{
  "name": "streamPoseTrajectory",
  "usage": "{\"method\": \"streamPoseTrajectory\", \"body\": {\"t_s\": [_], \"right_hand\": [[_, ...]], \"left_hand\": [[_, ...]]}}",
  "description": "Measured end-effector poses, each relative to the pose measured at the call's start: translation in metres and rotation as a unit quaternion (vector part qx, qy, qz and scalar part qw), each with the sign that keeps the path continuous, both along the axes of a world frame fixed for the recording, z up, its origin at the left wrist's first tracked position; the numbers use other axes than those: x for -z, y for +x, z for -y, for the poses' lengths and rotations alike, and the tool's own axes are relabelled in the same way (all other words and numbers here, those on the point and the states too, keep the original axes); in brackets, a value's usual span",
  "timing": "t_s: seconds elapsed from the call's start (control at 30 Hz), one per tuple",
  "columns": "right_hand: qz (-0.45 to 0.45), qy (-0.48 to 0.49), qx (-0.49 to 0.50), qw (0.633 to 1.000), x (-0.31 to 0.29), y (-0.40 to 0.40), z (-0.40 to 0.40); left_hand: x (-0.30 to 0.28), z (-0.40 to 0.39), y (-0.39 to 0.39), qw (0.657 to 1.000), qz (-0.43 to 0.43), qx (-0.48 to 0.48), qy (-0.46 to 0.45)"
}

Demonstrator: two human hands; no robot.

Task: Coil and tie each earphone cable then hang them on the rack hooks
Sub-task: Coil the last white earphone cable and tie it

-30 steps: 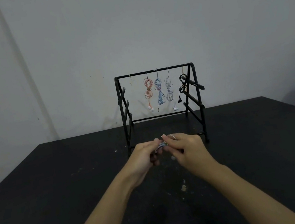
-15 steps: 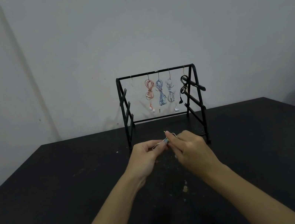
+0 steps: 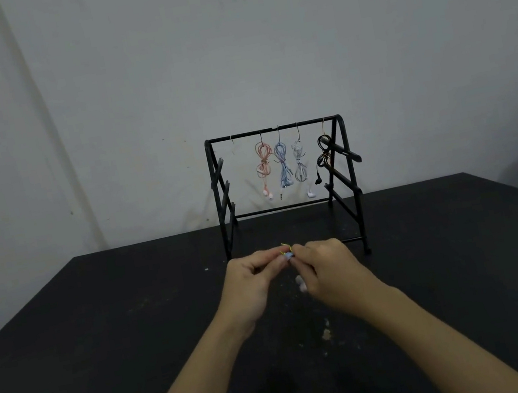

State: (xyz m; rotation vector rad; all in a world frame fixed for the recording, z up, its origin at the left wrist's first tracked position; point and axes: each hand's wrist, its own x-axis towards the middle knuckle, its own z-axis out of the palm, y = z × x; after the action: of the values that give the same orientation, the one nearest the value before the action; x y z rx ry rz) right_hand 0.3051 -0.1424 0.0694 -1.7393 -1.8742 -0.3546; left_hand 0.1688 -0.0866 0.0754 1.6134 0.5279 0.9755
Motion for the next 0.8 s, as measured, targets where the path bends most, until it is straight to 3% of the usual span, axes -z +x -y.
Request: {"method": "streamPoseTrajectory", "body": {"t_s": [0.1,0.23,0.37,0.5,0.7,0.8], "right_hand": [[-0.02,-0.026,-0.083,0.996,-0.013,0.005,0.007],[-0.044,0.032,-0.121,0.991,-0.02,0.004,0.01],[-0.068,0.086,-0.156,0.982,-0.022,0.001,0.013],[-0.046,0.081,-0.155,0.983,-0.027,-0.001,0.013],[0.019,0.084,-0.162,0.983,-0.036,-0.004,0.009],[0.064,0.062,-0.148,0.985,-0.032,-0.003,0.007]], "left_hand": [[-0.001,-0.007,-0.008,0.999,-0.014,0.031,-0.002],[-0.011,-0.012,-0.012,0.988,0.009,0.092,-0.124],[-0.029,-0.016,-0.02,0.964,-0.037,0.157,-0.211],[-0.04,-0.019,-0.027,0.967,-0.121,0.159,-0.158],[-0.035,-0.027,-0.034,0.967,-0.076,0.172,-0.171],[-0.033,-0.027,-0.034,0.976,-0.087,0.159,-0.122]]}}
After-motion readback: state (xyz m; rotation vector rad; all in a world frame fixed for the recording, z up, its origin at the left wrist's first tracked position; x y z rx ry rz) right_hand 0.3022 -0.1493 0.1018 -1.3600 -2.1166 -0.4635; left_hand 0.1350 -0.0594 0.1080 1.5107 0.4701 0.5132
